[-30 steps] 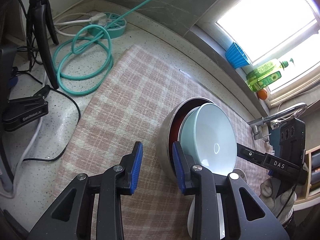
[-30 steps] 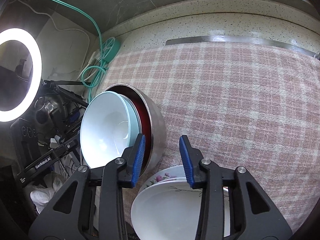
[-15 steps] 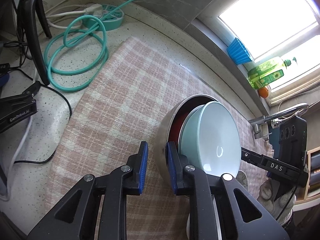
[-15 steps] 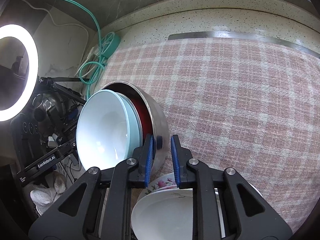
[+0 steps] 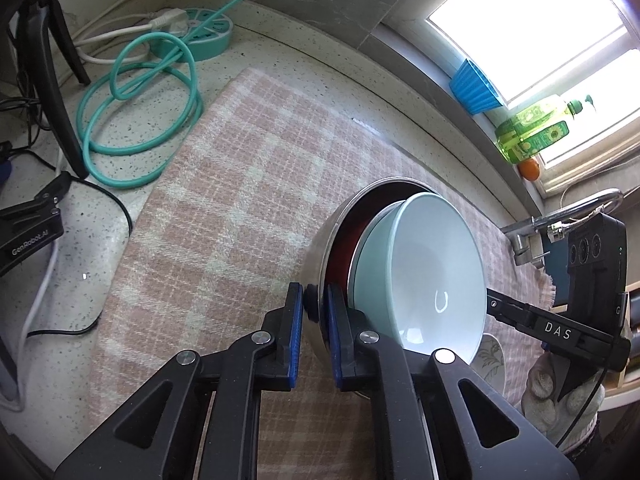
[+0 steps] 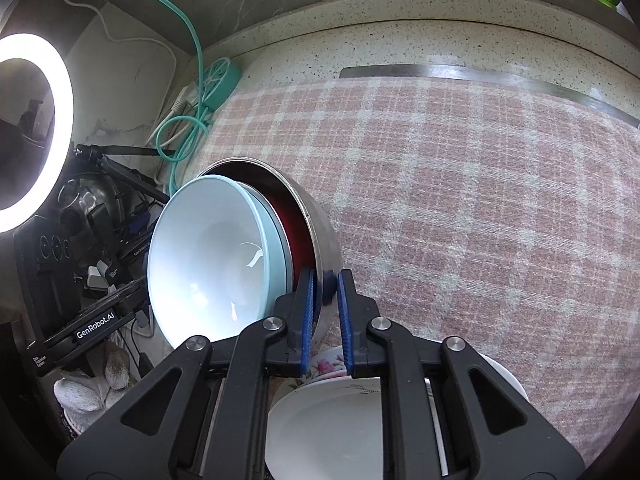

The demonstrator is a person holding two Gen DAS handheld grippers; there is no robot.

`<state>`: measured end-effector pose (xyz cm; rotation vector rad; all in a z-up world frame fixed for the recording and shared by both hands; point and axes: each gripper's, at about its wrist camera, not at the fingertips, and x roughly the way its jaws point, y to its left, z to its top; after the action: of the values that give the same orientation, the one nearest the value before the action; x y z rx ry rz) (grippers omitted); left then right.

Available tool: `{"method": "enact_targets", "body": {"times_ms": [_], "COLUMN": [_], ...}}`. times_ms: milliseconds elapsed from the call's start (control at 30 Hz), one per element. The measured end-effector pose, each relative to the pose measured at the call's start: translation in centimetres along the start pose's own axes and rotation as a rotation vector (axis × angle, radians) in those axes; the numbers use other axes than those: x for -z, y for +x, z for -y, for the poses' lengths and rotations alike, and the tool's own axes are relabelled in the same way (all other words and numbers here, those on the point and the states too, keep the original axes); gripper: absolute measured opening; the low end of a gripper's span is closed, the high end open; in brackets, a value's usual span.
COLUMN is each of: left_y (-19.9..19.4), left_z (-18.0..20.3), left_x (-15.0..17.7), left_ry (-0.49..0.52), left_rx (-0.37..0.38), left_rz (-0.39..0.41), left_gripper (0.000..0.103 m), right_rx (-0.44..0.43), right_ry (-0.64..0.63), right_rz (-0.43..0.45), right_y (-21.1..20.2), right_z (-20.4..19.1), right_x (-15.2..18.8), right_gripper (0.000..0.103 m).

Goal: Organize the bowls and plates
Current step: 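Carry the nested bowl stack onto the white floral plate stack with the right gripper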

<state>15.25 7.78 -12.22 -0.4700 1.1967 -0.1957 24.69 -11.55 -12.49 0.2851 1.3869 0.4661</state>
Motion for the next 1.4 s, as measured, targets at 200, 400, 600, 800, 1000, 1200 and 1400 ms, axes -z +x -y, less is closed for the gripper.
{"method": "enact_targets", "body": {"times_ms": [200,400,600,800,1000,1200,1400], "left_y": [-0.7,-2.2,-4.0,-5.5,-6.2,-6.0,-5.2], "left_z": [0.0,0.4,1.5,3.3,5.3,7.3,9.2], "left_x": [0.2,0.5,0.9,1.7,2.9,4.2,5.8], "left_ry": [0.001,0.006,0.027,0.060,0.100,0.137,0.177], "left_rx": [-0.005,0.003,0.020,0.043,0.068,0.094,0.112], "left_rz": [0.010,0.030,0.053,0.070,0.065,0.048,0.010], "left_gripper": [0.009,0.009,0.010,0.010,0.010,0.010,0.010], "right_rx": [-0.006,-0.020,-0.030,-0.034,-0.025,-0.016,0.000], "right_ry": [0.003,-0.004,-0.012,-0.006,0.007,0.034,0.074], "right_rz": [-0.003,0.009,0.033,0.062,0.083,0.098,0.106], "right_y": [-0.4,-1.8,-4.1,-7.4,-10.1,-11.9,-13.2], "right_z": [-0.4,-1.0,-1.5,-1.0,0.1,1.7,3.8], "right_x": [0.5,1.1,2.0,3.7,5.9,8.0,10.1], "right_gripper": [0.013,0.013,0.013,0.013,0.013,0.013,0.013]}}
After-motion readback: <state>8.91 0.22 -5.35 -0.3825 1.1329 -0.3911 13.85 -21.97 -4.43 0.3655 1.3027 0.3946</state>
